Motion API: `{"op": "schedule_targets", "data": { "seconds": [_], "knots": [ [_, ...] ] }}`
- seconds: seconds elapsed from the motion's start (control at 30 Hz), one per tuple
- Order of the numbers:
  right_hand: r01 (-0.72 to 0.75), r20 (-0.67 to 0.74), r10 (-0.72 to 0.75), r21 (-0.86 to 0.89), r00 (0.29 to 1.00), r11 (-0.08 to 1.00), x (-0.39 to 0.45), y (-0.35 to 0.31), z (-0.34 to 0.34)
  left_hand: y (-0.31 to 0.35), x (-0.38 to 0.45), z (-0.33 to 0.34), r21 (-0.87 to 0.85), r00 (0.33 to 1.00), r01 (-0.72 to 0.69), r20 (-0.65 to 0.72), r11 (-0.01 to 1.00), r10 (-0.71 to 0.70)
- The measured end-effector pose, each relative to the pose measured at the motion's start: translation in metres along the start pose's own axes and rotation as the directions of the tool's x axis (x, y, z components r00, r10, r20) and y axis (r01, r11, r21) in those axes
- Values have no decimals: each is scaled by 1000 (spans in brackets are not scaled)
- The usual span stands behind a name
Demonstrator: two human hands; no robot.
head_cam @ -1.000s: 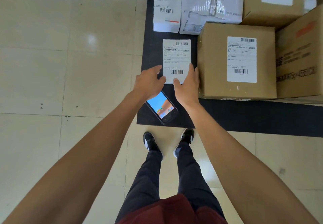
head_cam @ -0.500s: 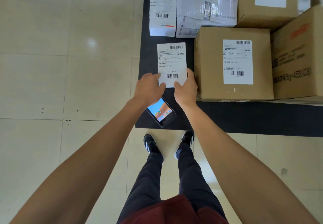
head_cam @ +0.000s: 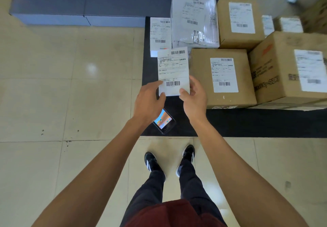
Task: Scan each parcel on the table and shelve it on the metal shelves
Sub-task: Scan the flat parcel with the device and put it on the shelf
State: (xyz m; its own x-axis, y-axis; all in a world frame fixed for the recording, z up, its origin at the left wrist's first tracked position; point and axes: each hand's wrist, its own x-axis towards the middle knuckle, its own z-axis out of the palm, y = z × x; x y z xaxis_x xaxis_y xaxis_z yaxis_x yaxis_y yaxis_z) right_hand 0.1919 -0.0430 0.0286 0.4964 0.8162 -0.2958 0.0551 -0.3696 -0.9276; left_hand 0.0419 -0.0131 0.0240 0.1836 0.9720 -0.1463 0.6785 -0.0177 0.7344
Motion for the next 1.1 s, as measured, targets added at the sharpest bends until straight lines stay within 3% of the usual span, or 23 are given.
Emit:
{"op": "schedule_targets", "data": {
  "seconds": [0.17, 0.47, 0.7, 1.1],
  "knots": [
    [37, -105, -23, 134, 994, 990, -21, -30, -41, 42, -3, -7, -135, 997, -82, 1, 987, 83],
    [144, -322, -59, 249, 945, 958, -36, -52, -145, 146, -1, 22, -132, 963, -251, 69, 959, 261],
    [238, -517, -51, 302, 854, 923, -43, -50, -258, 251, -20, 79, -105, 897, -406, 143, 908, 418],
    [404, -731, -70, 292, 679, 867, -77, -38, -453, 413, -76, 192, -102, 722, -642, 251, 760, 644]
  ]
}}
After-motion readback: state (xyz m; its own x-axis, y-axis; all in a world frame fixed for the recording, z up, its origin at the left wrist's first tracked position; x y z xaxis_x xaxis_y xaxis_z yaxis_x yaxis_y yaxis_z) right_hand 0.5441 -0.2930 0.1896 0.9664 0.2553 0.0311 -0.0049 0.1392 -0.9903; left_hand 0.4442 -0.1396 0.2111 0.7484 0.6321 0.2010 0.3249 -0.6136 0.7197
